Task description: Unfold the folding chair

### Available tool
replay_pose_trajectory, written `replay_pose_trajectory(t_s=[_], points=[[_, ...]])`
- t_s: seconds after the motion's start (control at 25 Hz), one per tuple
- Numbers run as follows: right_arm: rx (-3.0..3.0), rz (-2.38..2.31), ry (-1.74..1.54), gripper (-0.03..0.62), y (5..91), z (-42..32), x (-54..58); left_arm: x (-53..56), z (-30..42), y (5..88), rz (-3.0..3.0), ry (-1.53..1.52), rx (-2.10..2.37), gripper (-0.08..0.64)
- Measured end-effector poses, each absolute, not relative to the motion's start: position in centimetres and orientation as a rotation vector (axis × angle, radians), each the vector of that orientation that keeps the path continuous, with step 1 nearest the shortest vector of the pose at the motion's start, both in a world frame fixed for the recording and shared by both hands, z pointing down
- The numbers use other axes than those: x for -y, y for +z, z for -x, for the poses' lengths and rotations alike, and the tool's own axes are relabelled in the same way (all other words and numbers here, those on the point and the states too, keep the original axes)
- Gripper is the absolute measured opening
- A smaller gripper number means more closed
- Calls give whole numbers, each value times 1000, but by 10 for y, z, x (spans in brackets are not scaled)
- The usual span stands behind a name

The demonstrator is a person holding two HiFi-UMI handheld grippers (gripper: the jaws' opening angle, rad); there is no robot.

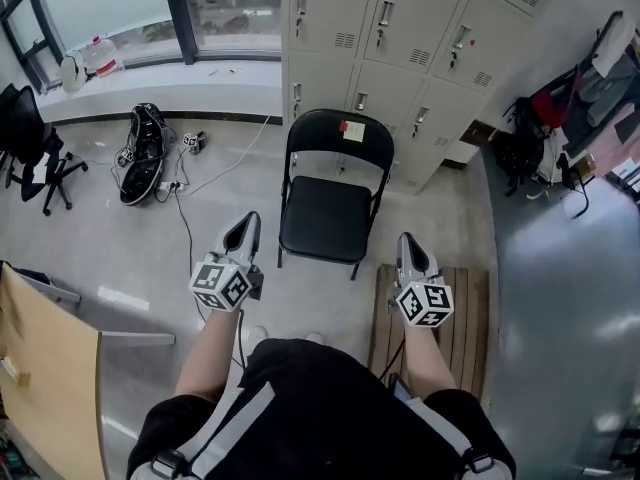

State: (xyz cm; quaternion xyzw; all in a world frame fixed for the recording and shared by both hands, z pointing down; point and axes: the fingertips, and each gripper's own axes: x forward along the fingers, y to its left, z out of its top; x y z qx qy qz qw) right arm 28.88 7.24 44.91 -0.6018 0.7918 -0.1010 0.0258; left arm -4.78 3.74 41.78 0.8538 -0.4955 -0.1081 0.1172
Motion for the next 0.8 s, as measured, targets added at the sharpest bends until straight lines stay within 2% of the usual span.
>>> replay_pose_trajectory(t_s=[0.28, 0.8], points=[[-2427, 1863, -252, 3, 431, -275, -91, -62, 59, 408, -2606, -252, 1489, 3], [-2437, 1846, -176, 3, 417, -205, -67, -47, 117, 400, -2618, -318, 1485, 3]])
